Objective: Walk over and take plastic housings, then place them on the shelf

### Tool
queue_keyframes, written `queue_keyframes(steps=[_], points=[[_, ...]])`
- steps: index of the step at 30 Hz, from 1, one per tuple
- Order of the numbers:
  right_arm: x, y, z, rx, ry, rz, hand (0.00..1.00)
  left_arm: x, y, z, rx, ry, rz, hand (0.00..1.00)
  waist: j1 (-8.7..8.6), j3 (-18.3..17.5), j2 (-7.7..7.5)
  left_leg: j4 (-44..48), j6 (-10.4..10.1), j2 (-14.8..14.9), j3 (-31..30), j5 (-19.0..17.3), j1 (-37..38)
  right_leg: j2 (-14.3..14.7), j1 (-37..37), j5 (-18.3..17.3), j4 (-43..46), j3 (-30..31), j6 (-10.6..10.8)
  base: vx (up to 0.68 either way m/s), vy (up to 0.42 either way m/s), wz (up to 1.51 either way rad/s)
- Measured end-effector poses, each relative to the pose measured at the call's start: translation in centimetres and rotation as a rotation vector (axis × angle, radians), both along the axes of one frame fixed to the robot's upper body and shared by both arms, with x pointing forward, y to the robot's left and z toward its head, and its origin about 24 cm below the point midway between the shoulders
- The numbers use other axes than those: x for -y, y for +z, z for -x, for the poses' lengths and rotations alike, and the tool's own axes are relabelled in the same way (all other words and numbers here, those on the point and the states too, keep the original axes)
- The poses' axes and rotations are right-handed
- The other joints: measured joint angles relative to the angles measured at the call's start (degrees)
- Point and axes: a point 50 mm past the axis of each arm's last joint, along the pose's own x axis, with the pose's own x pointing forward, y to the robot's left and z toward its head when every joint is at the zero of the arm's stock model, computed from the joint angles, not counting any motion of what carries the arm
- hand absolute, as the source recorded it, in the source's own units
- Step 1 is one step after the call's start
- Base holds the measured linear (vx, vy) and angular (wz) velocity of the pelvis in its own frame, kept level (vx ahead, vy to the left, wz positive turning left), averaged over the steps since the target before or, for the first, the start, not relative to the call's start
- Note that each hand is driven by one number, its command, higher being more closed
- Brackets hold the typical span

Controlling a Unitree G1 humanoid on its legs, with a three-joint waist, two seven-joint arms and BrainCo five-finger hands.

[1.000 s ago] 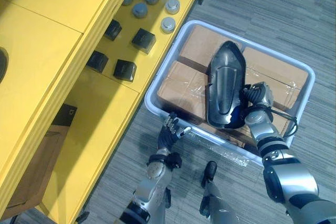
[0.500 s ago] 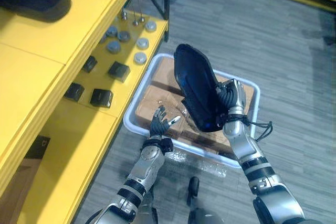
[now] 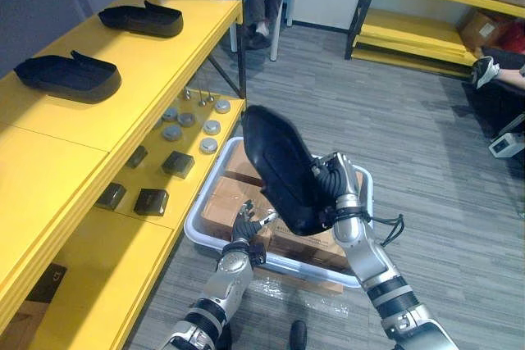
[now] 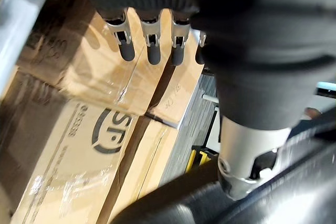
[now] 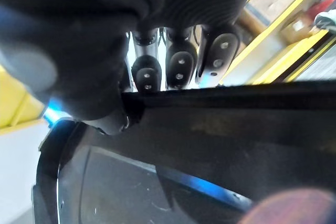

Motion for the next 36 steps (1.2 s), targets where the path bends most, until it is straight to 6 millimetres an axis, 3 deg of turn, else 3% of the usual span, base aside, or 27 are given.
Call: queue_keyframes(steps=[5,9,10,14,23,29,31,34,36], points=[[-3.8,-0.9,1.2,-0.025,0.134,-0.009,1.00,0.7,-0.3,0.2,-0.040,0.011,0.108,0.00,0.00,-1.26,0.00,0.00,-0.05,0.23,0.65,-0.02,0.29,0.21,-0.08,0.07,-0.01,0.76,-0.09,-0.03,0.042,-0.07],[-4.8,-1.0,1.6,-0.023,0.192,-0.033,1.00,0.5,-0.4,0.2,-0.070,0.021,0.280,0.00,0.06,-2.62,-0.03,0.00,-0.06,0.24,0.73,-0.03,0.31,0.21,-0.10,0.13,-0.03,0.74,-0.17,-0.01,0.058,-0.01],[-4.9,-1.0,1.6,-0.021,0.199,-0.039,1.00,0.5,-0.4,0.2,-0.075,0.017,0.316,1.00,0.06,-2.83,-0.04,0.01,-0.05,0.24,0.73,-0.02,0.31,0.21,-0.10,0.17,-0.03,0.73,-0.21,0.00,0.058,-0.01],[-5.2,-0.9,1.8,-0.007,0.238,-0.050,1.00,0.6,-0.6,0.4,-0.088,0.007,0.549,1.00,-0.15,-4.16,-0.03,0.01,-0.03,0.25,0.73,-0.01,0.34,0.21,-0.05,0.28,-0.05,0.70,-0.37,-0.01,0.057,0.00],[-5.9,-1.1,2.7,0.009,0.286,-0.055,1.00,-0.9,-0.3,0.4,-0.022,0.169,0.676,1.00,-0.11,-4.42,-0.19,0.01,-0.27,0.27,-0.60,-0.16,1.47,0.21,1.78,-0.07,-0.06,-0.62,-0.23,-0.03,0.053,0.07],[-6.0,-1.4,4.5,0.009,0.306,-0.156,1.00,-3.4,1.0,2.4,0.108,0.264,0.684,1.00,0.10,-5.39,-0.24,-0.02,-0.31,0.23,-3.13,-0.16,2.25,0.38,3.90,-1.15,0.13,-3.18,-0.71,0.00,0.038,0.22],[-6.4,-2.1,5.2,-0.021,0.317,-0.223,1.00,-4.8,1.3,3.8,0.162,0.309,0.674,1.00,0.38,-5.87,-0.11,0.01,-0.34,-0.07,-5.35,-0.17,2.64,0.41,5.64,-1.82,0.27,-5.56,-0.66,0.05,0.013,0.63],[-6.6,-3.3,5.9,-0.086,0.322,-0.299,1.00,-6.2,2.1,5.0,0.233,0.340,0.616,1.00,2.67,-5.87,0.06,2.88,-0.42,-0.40,-8.92,-1.19,-0.35,-0.10,9.03,-3.77,0.33,-14.28,-0.97,0.02,0.000,1.43],[-6.6,-3.3,5.9,-0.095,0.337,-0.316,1.00,-6.9,3.3,5.0,0.303,0.341,0.552,1.00,3.23,-5.67,0.51,8.37,1.77,2.23,1.73,-3.45,-4.46,-1.29,10.06,-5.71,0.47,-21.55,-0.02,0.06,0.019,2.07]])
